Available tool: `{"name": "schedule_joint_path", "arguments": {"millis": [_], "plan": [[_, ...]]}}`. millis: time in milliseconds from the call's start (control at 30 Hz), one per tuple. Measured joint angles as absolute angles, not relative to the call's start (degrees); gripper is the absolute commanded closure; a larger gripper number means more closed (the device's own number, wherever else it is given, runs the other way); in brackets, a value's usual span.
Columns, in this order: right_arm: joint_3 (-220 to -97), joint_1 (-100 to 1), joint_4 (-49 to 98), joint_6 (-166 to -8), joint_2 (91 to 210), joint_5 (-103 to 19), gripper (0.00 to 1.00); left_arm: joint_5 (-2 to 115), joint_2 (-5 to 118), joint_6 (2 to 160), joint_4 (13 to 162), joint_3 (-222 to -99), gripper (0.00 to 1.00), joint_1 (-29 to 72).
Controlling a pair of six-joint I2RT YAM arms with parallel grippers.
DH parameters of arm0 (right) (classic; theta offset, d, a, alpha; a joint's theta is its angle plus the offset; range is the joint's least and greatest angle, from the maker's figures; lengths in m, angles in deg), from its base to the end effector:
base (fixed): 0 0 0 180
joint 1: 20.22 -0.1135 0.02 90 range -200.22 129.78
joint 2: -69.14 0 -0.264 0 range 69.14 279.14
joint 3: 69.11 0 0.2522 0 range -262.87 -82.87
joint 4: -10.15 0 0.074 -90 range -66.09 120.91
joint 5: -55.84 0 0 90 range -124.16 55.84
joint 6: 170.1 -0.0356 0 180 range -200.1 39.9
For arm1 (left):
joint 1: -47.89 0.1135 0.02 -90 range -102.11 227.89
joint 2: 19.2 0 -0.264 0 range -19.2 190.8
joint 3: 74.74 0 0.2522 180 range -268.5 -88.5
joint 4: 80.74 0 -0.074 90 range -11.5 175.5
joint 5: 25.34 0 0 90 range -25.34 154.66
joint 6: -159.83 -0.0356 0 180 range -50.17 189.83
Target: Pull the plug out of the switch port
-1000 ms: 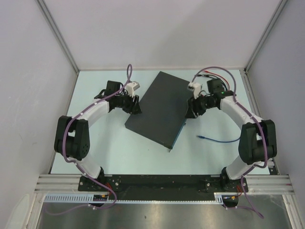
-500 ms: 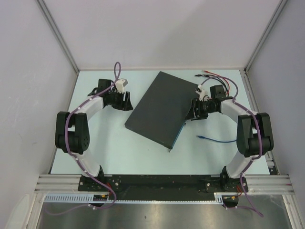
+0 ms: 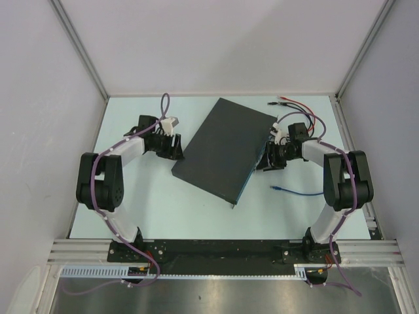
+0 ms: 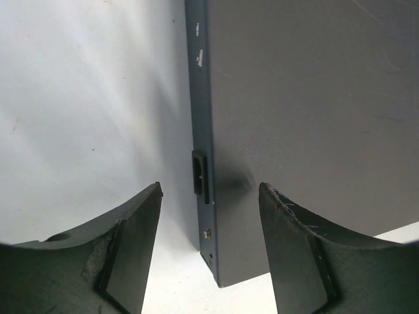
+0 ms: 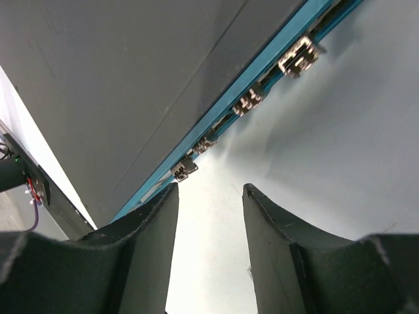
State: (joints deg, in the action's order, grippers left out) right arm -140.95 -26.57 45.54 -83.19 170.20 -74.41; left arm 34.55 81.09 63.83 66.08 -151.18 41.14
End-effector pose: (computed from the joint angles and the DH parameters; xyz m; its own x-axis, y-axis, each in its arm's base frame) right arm 0.3295 0.0598 0.1581 -0.9160 -0.0605 -0.3967 -0.3108 0.7322 0.6060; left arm 0.3503 -0.0594 0.1834 -0.7896 0.1845 -0.5852 0.4578 0.8121 -0.3617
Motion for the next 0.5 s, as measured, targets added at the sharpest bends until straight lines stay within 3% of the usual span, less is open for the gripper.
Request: {"name": "schedule_joint_path", "arguments": {"millis": [500], "plan": [[-141.0, -26.6, 43.0, -83.8, 171.5, -74.3, 0.5, 34.4, 81.0, 63.8, 66.6, -151.0, 0.34, 39.9]]}}
